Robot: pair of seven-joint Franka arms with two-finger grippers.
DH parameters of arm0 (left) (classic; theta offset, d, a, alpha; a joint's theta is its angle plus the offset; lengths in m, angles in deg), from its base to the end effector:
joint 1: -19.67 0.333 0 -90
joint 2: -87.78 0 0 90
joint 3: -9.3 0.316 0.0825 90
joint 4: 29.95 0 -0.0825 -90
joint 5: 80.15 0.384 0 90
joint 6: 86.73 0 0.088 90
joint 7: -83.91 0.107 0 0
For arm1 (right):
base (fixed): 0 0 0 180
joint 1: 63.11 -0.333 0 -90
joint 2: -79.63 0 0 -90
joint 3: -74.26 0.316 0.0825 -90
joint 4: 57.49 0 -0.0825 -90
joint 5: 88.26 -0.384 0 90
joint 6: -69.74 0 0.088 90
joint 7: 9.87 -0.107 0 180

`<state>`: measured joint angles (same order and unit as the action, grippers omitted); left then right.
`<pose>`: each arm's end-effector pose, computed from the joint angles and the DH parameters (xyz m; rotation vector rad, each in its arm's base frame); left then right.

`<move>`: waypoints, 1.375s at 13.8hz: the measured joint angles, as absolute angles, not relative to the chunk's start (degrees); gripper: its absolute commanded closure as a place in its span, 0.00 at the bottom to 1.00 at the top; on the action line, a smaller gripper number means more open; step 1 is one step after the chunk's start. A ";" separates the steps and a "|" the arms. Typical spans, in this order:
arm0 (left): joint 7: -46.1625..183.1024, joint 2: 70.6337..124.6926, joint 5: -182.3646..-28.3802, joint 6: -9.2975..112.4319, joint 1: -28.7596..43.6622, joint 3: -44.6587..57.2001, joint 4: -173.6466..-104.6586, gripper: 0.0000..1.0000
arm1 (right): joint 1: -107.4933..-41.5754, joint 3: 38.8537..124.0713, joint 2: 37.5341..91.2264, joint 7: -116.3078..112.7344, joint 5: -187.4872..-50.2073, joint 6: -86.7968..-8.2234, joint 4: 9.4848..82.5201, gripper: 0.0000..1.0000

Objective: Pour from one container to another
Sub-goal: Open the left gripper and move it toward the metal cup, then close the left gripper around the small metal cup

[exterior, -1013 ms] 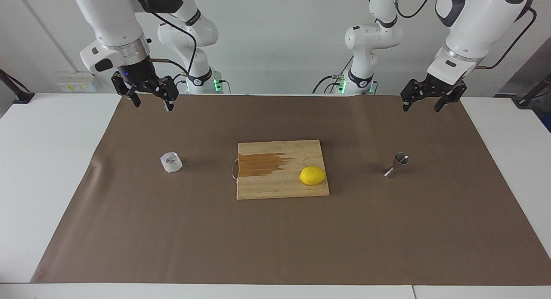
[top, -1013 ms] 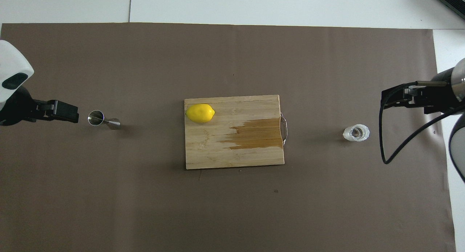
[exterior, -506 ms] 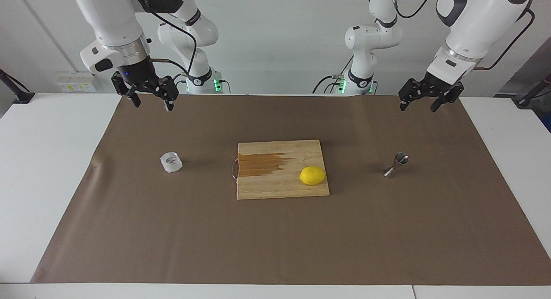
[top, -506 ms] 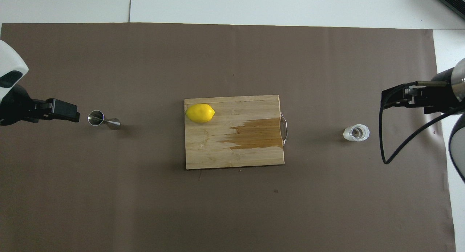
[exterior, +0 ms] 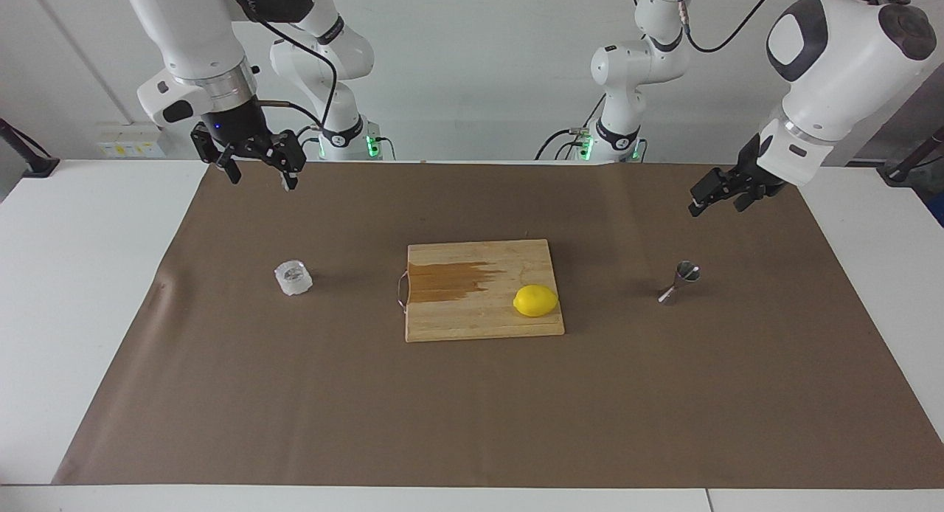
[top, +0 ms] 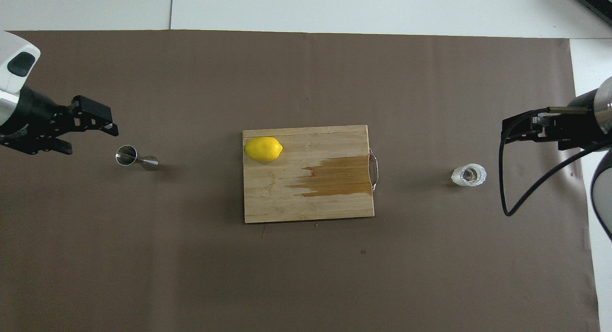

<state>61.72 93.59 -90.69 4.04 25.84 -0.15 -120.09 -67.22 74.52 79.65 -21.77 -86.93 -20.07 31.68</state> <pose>0.5806 -0.0482 0.5696 2.9166 0.5019 -0.1943 0.5529 0.0398 0.6313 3.1134 -0.2052 0.0229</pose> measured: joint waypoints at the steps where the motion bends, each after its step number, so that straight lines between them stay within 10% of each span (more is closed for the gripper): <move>1: 57.63 94.20 -91.69 4.17 26.28 -0.13 -120.01 0.00 | -67.22 74.52 79.65 -21.77 -86.93 -20.07 31.68 0.00; 7: 32.24 95.35 -104.03 9.20 31.86 0.02 -123.33 0.00 | -67.22 74.52 79.66 -21.77 -86.93 -20.07 31.68 0.00; 19: 4.98 85.41 -135.24 38.04 38.82 -0.03 -156.51 0.00 | -67.22 74.52 79.66 -21.77 -86.93 -20.07 31.68 0.00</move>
